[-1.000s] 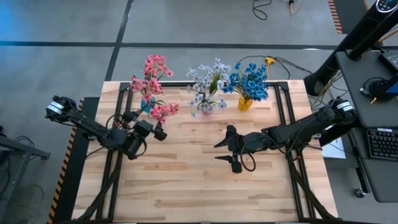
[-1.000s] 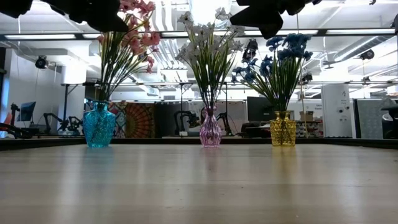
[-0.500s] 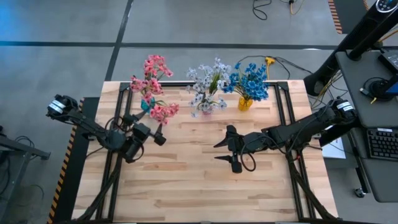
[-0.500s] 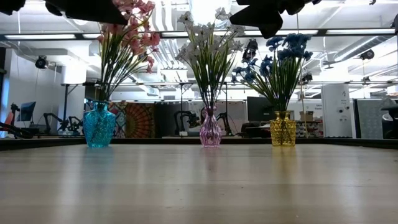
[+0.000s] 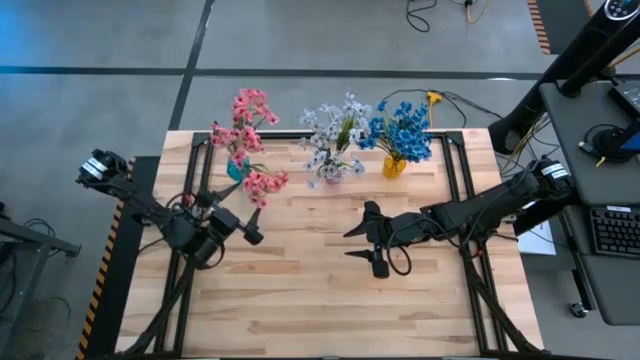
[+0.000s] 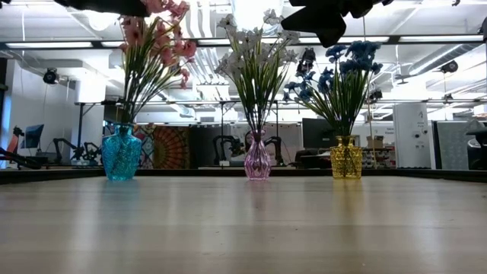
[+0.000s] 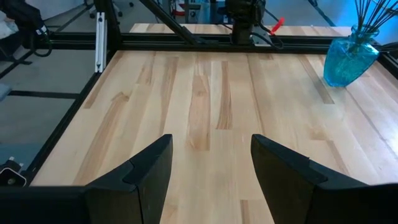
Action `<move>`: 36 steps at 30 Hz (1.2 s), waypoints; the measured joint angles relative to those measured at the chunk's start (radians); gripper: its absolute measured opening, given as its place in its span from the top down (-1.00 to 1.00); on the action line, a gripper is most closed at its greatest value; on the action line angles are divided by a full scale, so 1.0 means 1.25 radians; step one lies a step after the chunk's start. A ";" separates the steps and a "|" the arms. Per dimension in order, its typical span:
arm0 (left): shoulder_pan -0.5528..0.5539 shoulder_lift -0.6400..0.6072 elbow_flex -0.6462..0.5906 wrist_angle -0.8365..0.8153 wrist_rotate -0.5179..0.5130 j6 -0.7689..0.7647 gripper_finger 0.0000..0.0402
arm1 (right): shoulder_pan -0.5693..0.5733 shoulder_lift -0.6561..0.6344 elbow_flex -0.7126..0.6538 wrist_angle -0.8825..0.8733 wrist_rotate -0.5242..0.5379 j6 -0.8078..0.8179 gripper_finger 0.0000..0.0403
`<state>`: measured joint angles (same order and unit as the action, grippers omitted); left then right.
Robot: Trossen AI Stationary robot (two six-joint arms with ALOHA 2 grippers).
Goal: Sort flowers into vase by color
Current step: Put the pink flowers into the blue vase
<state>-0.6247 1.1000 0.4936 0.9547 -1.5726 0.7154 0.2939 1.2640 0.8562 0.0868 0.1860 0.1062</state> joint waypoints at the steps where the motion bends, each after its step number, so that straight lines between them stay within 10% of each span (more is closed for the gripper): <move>1: -0.007 0.000 0.004 0.000 0.000 0.007 -0.65 | 0.000 0.000 0.000 0.000 0.000 0.002 -0.04; 36: -0.023 -0.046 0.039 0.000 0.001 0.151 -0.70 | 0.000 0.000 0.000 0.000 0.001 0.009 -0.04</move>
<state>-0.6529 1.0424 0.5423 0.9550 -1.5711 0.9042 0.2939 1.2640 0.8562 0.0868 0.1867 0.1169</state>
